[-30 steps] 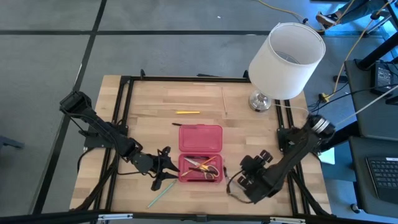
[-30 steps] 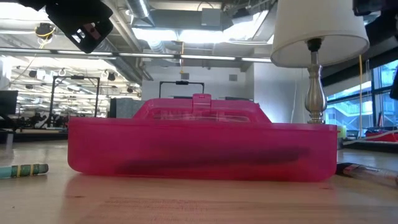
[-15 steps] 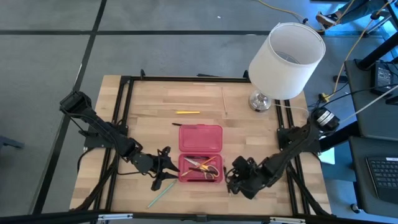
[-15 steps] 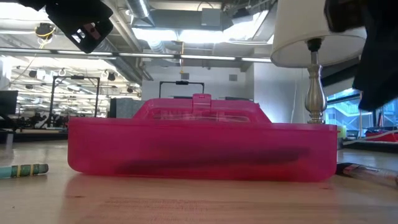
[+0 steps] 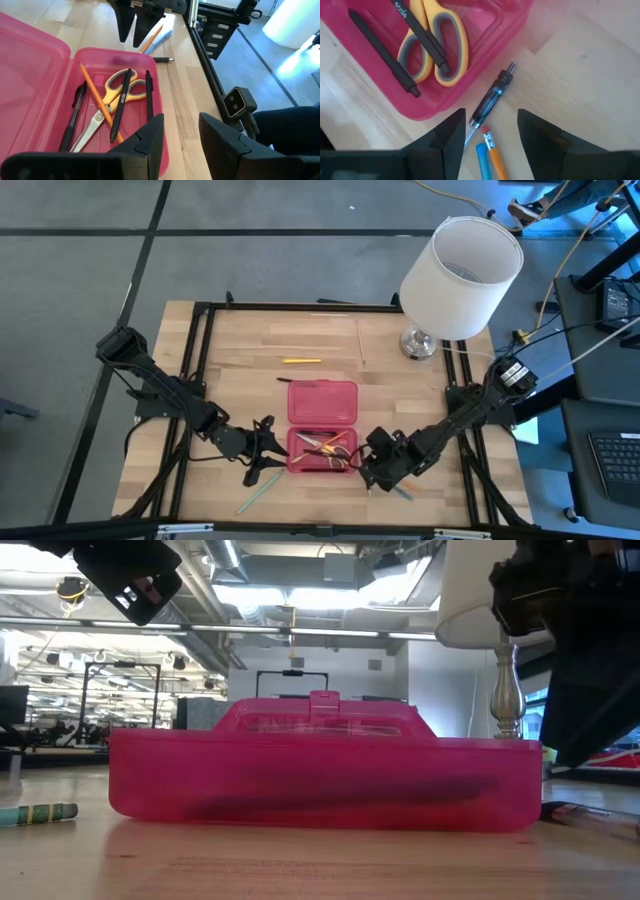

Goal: Pick & place school supplies into a supply box
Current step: Put the black pen into the red supply box

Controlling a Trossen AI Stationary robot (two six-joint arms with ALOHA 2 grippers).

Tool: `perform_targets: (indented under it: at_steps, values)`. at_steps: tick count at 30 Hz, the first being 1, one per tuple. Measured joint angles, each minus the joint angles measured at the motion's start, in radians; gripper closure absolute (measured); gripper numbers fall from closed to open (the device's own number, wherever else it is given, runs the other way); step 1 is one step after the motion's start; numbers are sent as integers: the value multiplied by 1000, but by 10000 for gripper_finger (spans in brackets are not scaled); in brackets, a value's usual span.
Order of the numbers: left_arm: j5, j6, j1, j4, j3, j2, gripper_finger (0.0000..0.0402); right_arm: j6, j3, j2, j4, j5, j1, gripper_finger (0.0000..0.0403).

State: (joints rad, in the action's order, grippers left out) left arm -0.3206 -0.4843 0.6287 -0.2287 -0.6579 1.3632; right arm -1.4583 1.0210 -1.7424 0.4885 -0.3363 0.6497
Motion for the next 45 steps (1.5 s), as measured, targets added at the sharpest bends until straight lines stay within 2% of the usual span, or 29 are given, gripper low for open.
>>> perform_targets:
  at_steps: [10,17,45]
  values:
    - [0,0,0,0,0,0,286,36,1,-24,-6,0,-21,221]
    - [0,0,0,0,0,0,286,53,1,-68,-27,42,-39,221]
    - [-1,0,0,0,0,0,286,54,12,-112,-29,36,-38,221]
